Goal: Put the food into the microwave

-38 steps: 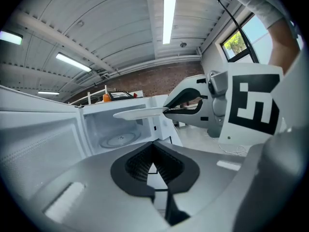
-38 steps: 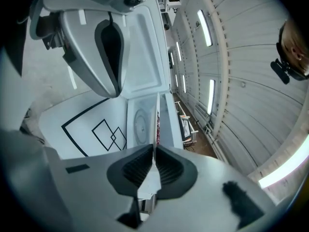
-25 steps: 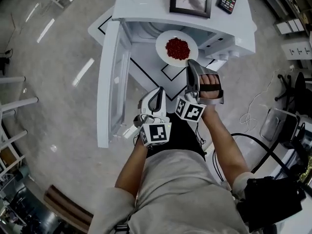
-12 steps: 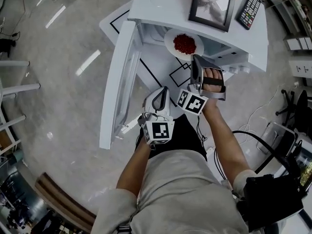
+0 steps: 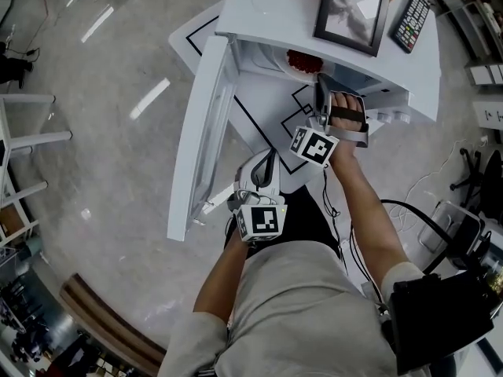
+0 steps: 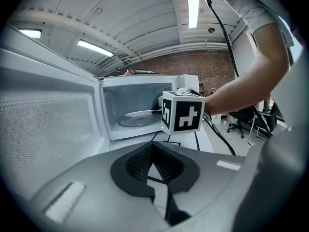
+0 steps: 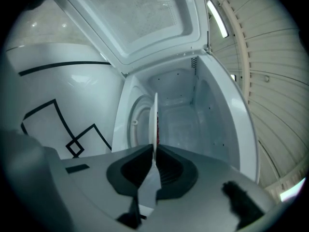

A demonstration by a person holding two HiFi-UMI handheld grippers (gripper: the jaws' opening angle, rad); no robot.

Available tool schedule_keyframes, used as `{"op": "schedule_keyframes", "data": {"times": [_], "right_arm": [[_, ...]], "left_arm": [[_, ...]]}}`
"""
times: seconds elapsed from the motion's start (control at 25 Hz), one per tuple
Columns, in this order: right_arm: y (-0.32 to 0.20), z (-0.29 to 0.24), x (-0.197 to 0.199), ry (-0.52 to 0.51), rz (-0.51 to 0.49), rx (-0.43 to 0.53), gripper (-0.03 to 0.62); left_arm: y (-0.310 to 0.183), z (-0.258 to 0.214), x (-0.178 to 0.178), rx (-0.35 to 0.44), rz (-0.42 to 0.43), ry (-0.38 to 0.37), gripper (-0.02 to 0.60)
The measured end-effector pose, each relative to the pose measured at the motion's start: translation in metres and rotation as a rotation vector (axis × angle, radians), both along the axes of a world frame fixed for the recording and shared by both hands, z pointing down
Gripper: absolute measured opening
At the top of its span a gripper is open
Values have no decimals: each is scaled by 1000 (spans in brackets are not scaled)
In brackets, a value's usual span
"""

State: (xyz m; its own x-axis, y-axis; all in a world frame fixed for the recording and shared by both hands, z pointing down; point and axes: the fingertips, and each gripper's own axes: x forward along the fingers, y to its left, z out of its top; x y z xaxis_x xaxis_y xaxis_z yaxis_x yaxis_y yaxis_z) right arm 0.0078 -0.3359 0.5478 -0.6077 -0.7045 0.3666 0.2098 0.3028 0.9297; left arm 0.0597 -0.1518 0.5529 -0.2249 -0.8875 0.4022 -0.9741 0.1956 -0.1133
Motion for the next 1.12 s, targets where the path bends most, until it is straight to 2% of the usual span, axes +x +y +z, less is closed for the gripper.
{"op": "schedule_keyframes", "data": {"times": [0.76, 1.0, 1.12], "right_arm": [[-40, 24, -38, 63, 46, -2, 26], [-45, 25, -41, -19, 105, -133, 25], [-46, 30, -41, -10, 119, -169, 29]], "left_arm": [[3, -3, 7, -18, 10, 15, 8], [6, -4, 7, -23, 13, 9, 8], [4, -5, 7, -19, 22, 6, 8]]}}
